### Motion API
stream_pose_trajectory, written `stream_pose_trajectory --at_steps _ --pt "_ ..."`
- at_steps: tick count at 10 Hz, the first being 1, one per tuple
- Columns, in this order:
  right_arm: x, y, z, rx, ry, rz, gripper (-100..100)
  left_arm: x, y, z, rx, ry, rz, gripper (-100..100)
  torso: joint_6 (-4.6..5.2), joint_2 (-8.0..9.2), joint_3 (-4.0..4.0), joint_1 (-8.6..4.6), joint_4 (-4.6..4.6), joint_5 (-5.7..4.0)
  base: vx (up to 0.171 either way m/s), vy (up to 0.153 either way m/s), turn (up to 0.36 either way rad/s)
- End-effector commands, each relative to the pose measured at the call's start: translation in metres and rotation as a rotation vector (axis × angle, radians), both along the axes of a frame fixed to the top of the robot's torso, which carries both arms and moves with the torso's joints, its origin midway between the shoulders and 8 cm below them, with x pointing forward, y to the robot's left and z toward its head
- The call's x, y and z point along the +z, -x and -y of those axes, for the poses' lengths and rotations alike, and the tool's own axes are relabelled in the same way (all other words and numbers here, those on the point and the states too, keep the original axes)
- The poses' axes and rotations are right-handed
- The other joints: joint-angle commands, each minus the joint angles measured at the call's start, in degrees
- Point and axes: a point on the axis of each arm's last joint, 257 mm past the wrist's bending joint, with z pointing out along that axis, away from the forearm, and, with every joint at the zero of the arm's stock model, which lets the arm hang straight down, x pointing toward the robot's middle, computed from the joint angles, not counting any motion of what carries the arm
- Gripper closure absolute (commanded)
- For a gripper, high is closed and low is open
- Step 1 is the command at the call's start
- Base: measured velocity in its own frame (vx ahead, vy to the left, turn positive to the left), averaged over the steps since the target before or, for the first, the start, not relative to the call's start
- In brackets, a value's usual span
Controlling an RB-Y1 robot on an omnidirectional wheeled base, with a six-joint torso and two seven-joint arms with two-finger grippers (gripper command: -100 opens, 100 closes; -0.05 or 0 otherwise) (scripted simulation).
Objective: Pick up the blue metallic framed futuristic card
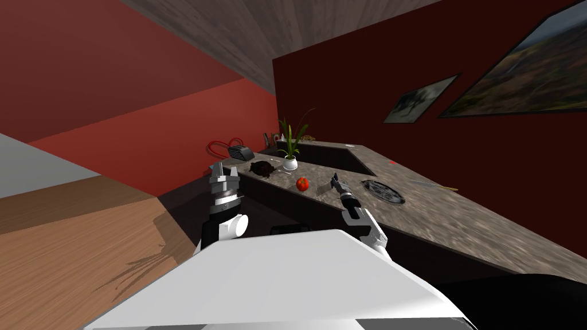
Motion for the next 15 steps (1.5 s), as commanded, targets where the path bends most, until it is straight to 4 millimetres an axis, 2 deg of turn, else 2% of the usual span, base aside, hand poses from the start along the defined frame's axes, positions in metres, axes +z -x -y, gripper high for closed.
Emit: stream_pose_trajectory --at_steps 1,2,5,6,8,9,10,11,12,13,14,15 --pt "-0.015 0.004 0.02 -0.042 0.069 -0.059 -100 0.0 0.0 0.0 0.0 0.0 0.0 0 0.0 0.0 0.0 0.0 0.0 0.0 0.037 0.073 -0.031" --pt "-0.015 0.004 0.02 -0.042 0.069 -0.059 -100 0.0 0.0 0.0 0.0 0.0 0.0 0 0.01 0.0 0.0 0.02 0.0 0.0 0.024 0.063 0.039" --pt "-0.029 0.009 0.05 -0.099 0.172 -0.142 -100 0.0 0.0 0.0 0.0 0.0 0.0 0 0.0 0.03 0.02 -0.03 0.01 -0.01 0.025 0.053 -0.006" --pt "-0.034 0.012 0.066 -0.127 0.226 -0.182 -100 0.0 0.0 0.0 0.0 0.0 0.0 0 0.01 0.05 0.03 -0.05 0.01 -0.01 0.033 0.065 -0.03" --pt "-0.036 0.014 0.082 -0.151 0.279 -0.218 -100 0.0 0.0 0.0 0.0 0.0 0.0 0 -0.01 0.03 0.02 0.0 0.01 0.0 0.029 0.065 0.002" --pt "-0.036 0.013 0.074 -0.14 0.259 -0.203 -100 0.0 0.0 0.0 0.0 0.0 0.0 0 0.0 0.03 0.02 -0.02 0.01 0.0 0.011 0.025 -0.01" --pt "-0.036 0.013 0.076 -0.143 0.263 -0.207 0 0.0 0.0 0.0 0.0 0.0 0.0 0 0.0 0.08 0.05 -0.13 0.02 -0.02 0.0 0.0 0.0" --pt "-0.03 -0.011 0.062 -0.071 0.271 -0.175 -100 0.0 0.0 0.0 0.0 0.0 0.0 0 0.0 0.12 0.07 -0.2 0.03 -0.04 0.008 0.058 -0.125" --pt "-0.034 -0.017 0.062 -0.07 0.26 -0.176 -100 0.0 0.0 0.0 0.0 0.0 0.0 0 0.0 0.09 0.05 -0.06 0.02 -0.02 0.005 0.072 -0.075" --pt "-0.05 -0.011 0.068 -0.079 0.25 -0.21 -100 0.0 0.0 0.0 0.0 0.0 0.0 0 -0.01 0.1 0.05 -0.01 0.02 0.0 0.0 0.036 0.008" --pt "-0.053 -0.01 0.069 -0.081 0.249 -0.216 -100 0.0 0.0 0.0 0.0 0.0 0.0 0 0.0 0.12 0.07 -0.1 0.02 -0.02 -0.002 0.008 0.013" --pt "-0.039 -0.035 0.056 -0.018 0.26 -0.175 -100 0.0 0.0 0.0 0.0 0.0 0.0 0 0.01 0.14 0.08 -0.2 0.03 -0.04 0.006 0.039 -0.133"
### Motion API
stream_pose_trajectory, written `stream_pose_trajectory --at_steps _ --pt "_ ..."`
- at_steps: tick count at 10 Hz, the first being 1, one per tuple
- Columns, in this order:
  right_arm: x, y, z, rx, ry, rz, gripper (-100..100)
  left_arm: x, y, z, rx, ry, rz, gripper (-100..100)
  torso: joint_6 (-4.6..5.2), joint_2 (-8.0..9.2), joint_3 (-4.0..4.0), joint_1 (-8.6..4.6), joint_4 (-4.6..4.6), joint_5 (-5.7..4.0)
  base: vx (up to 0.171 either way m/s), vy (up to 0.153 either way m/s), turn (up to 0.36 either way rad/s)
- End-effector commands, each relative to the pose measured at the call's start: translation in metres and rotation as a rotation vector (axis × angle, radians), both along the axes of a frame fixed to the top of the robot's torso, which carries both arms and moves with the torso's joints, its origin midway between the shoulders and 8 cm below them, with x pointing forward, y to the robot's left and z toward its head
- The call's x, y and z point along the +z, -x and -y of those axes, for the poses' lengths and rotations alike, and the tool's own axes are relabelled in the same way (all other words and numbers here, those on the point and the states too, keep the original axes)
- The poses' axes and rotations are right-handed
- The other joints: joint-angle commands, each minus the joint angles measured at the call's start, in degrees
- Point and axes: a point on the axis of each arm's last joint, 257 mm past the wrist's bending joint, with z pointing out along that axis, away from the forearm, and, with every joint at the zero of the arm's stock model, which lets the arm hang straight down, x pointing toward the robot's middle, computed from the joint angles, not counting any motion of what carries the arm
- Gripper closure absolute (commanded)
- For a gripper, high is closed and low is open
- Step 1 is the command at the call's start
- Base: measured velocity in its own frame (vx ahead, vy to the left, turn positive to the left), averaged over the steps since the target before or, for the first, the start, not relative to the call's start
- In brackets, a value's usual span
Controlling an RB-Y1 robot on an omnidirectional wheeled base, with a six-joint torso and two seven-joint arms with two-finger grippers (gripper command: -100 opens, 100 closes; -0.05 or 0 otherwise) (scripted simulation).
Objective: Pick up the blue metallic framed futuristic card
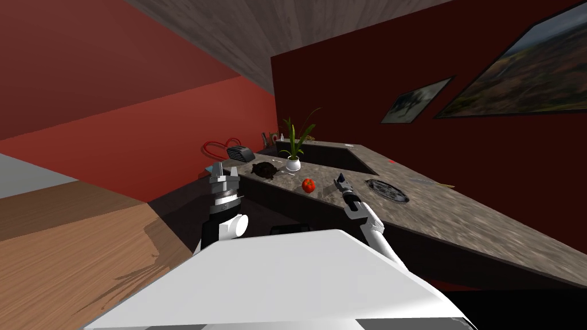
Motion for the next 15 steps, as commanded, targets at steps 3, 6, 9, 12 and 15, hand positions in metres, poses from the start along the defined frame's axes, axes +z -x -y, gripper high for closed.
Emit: stream_pose_trajectory --at_steps 3,6,9,12,15 --pt "-0.021 -0.006 0.002 0.017 -0.016 -0.031 -100 0.0 0.0 0.0 0.0 0.0 0.0 0 -0.01 0.02 0.01 0.03 -0.01 0.01 0.001 0.037 -0.016" --pt "-0.023 -0.028 -0.002 0.067 -0.022 -0.026 -100 0.0 0.0 0.0 0.0 0.0 0.0 0 -0.02 0.02 0.01 0.11 0.0 0.03 -0.002 0.054 -0.064" --pt "-0.007 -0.053 -0.01 0.125 -0.015 0.01 -100 0.0 0.0 0.0 0.0 0.0 0.0 0 0.01 0.01 0.01 0.0 0.0 0.01 0.003 0.036 -0.058" --pt "-0.012 -0.063 -0.005 0.15 -0.01 -0.001 -100 0.0 0.0 0.0 0.0 0.0 0.0 0 -0.05 0.01 -0.01 -0.05 -0.02 -0.04 -0.001 0.029 -0.04" --pt "-0.037 -0.057 0.008 0.118 -0.033 -0.047 -100 0.0 0.0 0.0 0.0 0.0 0.0 0 -0.05 0.0 -0.02 0.05 -0.03 -0.01 -0.003 0.037 -0.02"
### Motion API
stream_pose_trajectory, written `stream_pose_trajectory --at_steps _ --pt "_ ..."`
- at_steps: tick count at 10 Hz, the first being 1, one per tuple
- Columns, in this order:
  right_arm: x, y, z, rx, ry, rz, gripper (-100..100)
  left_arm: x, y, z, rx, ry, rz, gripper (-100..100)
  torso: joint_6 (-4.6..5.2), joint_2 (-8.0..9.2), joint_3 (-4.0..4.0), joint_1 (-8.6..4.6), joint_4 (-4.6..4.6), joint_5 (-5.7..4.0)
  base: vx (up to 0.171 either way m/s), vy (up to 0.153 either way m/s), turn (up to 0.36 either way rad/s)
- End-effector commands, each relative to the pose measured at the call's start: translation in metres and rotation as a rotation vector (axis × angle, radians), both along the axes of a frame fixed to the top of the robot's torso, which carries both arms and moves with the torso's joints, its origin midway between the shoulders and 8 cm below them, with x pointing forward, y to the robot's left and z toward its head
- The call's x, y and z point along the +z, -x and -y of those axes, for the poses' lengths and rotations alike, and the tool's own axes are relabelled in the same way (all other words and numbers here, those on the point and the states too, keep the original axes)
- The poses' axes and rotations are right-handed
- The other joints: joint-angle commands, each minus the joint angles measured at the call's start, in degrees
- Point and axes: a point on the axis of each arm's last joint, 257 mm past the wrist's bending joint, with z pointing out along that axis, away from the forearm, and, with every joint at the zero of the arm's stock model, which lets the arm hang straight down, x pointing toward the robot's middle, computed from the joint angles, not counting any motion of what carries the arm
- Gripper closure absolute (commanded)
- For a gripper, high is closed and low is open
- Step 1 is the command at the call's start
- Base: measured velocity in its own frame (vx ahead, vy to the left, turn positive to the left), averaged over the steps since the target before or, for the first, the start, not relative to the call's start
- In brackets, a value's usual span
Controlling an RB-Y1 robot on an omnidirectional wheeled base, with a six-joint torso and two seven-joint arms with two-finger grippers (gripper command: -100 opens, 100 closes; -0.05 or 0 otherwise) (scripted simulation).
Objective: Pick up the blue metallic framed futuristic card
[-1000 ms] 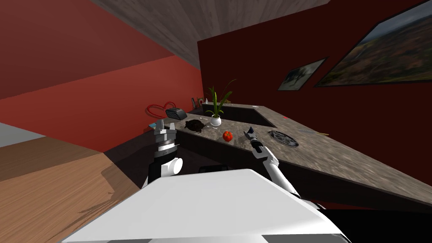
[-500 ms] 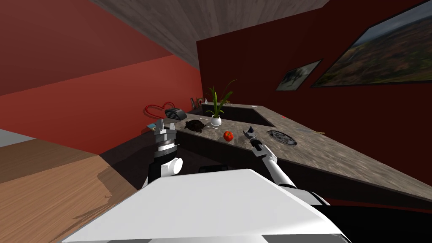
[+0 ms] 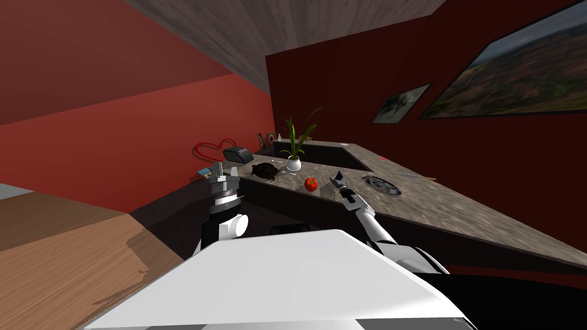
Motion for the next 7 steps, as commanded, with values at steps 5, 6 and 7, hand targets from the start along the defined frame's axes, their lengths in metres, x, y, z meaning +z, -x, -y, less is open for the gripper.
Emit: stream_pose_trajectory --at_steps 5,6,7 --pt "0.022 -0.026 0.012 0.043 0.024 0.032 -100 0.0 0.0 0.0 0.0 0.0 0.0 0 0.0 -0.02 -0.01 -0.01 0.0 0.0 0.0 0.04 -0.062" --pt "0.021 -0.03 0.015 0.036 0.014 0.031 -100 0.0 0.0 0.0 0.0 0.0 0.0 0 0.01 -0.03 -0.01 0.09 0.0 0.02 -0.001 0.068 -0.072" --pt "0.008 -0.023 0.022 0.018 0.008 0.004 -100 0.0 0.0 0.0 0.0 0.0 0.0 0 -0.01 -0.02 -0.01 0.17 0.0 0.05 -0.006 0.037 0.011"
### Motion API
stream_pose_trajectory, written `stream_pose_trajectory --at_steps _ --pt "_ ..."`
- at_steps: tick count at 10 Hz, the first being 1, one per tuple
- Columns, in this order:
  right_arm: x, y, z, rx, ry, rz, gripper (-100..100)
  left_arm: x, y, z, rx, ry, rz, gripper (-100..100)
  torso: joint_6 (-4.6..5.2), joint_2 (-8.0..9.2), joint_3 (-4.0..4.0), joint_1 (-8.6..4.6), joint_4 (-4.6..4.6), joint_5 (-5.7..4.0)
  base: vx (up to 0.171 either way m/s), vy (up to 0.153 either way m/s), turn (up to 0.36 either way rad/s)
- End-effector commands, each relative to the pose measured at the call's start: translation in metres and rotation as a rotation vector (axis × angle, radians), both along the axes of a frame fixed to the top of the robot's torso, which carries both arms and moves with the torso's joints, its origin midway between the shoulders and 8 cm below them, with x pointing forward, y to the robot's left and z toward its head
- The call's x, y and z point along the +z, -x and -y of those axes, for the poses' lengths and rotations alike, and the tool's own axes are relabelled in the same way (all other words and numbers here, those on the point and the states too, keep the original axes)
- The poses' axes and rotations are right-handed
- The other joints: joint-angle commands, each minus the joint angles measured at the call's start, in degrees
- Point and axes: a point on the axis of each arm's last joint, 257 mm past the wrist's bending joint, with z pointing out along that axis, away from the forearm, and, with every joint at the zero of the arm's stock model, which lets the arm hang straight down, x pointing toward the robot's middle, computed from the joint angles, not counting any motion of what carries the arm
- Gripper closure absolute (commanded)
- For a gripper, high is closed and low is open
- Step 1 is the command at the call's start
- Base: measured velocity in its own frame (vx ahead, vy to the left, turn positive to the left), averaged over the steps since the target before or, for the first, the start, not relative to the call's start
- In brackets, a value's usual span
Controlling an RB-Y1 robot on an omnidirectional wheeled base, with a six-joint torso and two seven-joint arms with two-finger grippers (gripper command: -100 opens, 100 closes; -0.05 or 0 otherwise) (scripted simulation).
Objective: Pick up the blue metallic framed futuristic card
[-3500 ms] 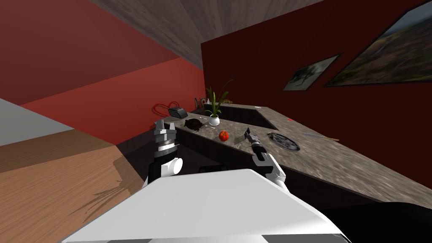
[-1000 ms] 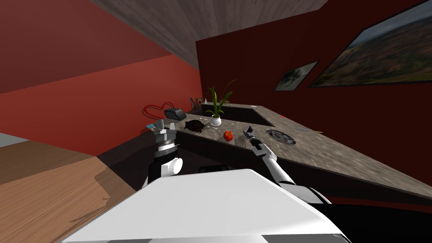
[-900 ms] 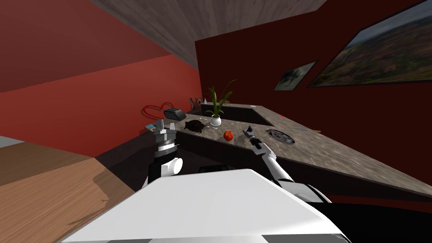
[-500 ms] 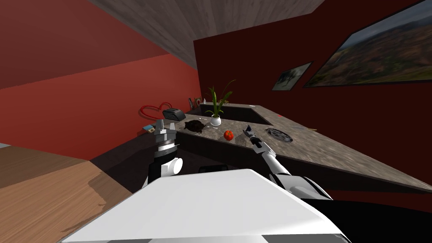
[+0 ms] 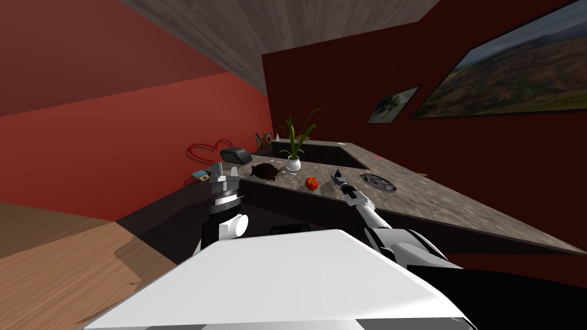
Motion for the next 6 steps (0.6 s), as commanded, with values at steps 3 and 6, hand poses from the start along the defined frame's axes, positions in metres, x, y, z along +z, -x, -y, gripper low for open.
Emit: stream_pose_trajectory --at_steps 3,6 --pt "0.015 -0.012 0.014 0.002 0.011 0.021 -100 0.0 0.0 0.0 0.0 0.0 0.0 0 0.03 0.01 0.01 -0.01 0.01 0.0 -0.005 0.039 -0.063" --pt "0.037 -0.023 0.029 0.001 0.028 0.054 -100 0.0 0.0 0.0 0.0 0.0 0.0 0 0.03 0.02 0.02 0.06 0.01 0.02 -0.006 0.055 -0.058"
